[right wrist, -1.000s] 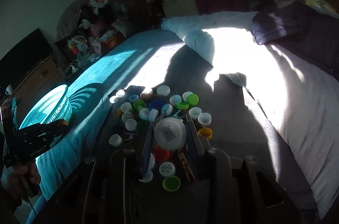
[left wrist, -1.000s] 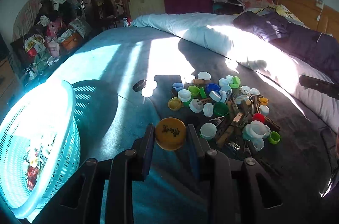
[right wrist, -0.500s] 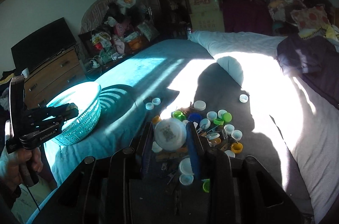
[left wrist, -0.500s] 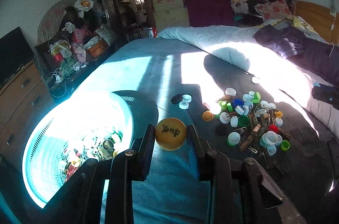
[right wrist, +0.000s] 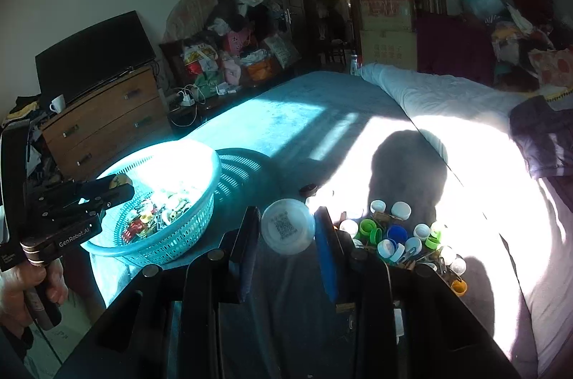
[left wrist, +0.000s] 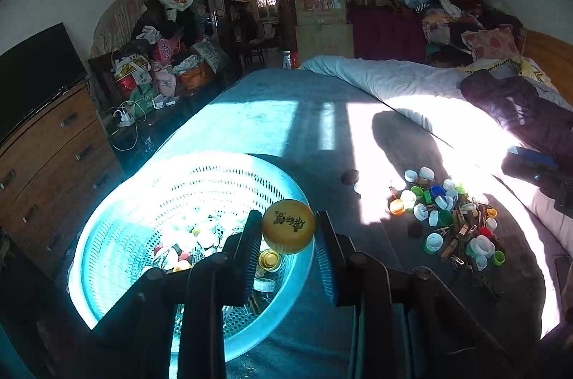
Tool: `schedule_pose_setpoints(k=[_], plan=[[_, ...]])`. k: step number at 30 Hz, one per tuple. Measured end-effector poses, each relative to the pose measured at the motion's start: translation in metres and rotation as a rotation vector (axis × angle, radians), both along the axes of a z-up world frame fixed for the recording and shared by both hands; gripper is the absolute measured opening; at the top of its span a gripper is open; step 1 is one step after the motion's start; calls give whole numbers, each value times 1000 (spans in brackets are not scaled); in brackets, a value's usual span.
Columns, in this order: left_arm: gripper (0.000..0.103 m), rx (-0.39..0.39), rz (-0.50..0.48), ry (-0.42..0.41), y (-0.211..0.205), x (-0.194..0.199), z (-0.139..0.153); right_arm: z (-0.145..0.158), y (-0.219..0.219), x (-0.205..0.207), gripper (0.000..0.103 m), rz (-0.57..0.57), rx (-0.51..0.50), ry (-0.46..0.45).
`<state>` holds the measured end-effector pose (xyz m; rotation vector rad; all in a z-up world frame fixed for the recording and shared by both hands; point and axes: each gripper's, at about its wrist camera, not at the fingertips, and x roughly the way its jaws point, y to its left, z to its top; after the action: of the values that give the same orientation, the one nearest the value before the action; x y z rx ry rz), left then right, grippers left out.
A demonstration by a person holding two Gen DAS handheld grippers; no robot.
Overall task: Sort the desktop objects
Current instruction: 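Carry both caps over the teal basket and open both tools to drop them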
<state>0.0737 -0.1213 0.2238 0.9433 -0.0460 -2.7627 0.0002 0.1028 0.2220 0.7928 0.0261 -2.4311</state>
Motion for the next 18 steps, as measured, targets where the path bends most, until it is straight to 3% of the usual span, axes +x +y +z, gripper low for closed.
schedule_pose_setpoints(k=[18], plan=[[31,35,115,4,-97,11,6,28,-139,-4,30,152,29,15]])
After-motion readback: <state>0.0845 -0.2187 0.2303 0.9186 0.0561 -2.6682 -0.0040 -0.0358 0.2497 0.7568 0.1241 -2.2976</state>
